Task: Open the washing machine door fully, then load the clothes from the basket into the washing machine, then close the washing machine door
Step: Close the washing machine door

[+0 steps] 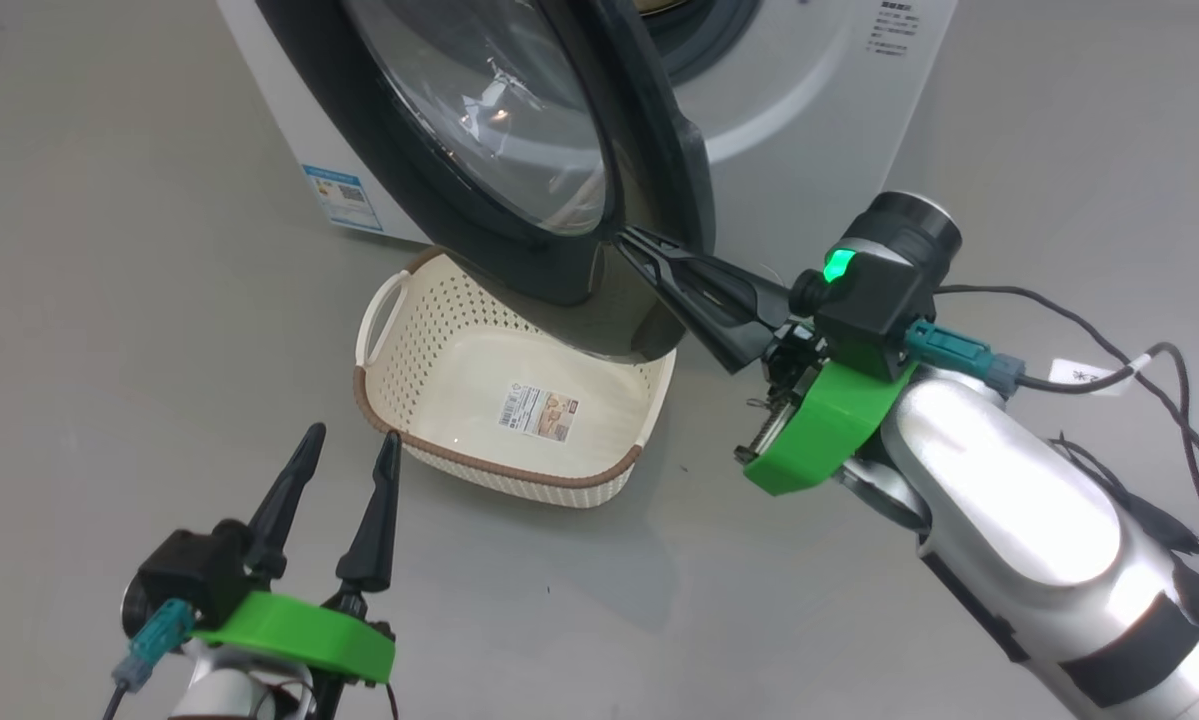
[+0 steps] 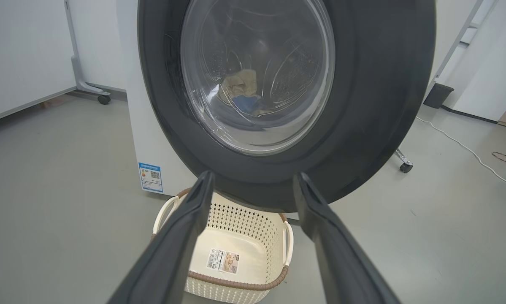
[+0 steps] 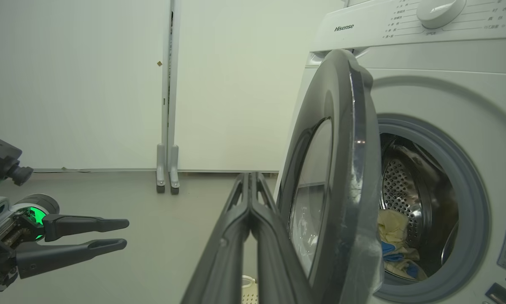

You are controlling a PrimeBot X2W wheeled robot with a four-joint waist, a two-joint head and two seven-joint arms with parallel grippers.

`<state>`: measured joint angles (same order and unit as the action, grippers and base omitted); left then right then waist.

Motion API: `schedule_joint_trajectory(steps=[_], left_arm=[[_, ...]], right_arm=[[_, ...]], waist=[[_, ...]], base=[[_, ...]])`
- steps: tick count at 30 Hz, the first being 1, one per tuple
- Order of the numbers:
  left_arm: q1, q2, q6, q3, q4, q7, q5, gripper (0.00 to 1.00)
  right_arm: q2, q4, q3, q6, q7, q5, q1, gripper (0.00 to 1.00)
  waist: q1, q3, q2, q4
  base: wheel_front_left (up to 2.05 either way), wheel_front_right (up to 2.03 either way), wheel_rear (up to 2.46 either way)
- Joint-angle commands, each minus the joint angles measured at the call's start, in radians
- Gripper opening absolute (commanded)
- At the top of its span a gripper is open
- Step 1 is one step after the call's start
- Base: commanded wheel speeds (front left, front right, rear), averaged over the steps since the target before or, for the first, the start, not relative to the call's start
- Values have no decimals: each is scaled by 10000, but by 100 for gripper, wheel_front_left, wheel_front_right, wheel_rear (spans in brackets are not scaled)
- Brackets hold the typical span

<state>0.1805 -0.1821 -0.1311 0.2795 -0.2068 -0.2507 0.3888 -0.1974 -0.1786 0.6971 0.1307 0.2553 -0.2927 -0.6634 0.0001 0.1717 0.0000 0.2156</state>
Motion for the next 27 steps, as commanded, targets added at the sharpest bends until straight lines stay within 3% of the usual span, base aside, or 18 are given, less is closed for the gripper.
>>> schedule_joint_trajectory(steps=[1,11,27], left_arm=[[409,-124,4,-340,240,-111,53,100],[427,-24,4,-268,182,-111,29,100],[835,109,4,43,289,-111,-34,100]], right_arm=[[55,157,50,0,65,-136,-271,0],[226,-1242,193,0,65,-880,186,0],[159,-2488,-320,0,65,-785,-140,0]], waist=[[-1,51,0,130],[-1,168,0,469],[-1,761,0,590]], base=[[0,0,0],[0,0,0],[0,0,0]])
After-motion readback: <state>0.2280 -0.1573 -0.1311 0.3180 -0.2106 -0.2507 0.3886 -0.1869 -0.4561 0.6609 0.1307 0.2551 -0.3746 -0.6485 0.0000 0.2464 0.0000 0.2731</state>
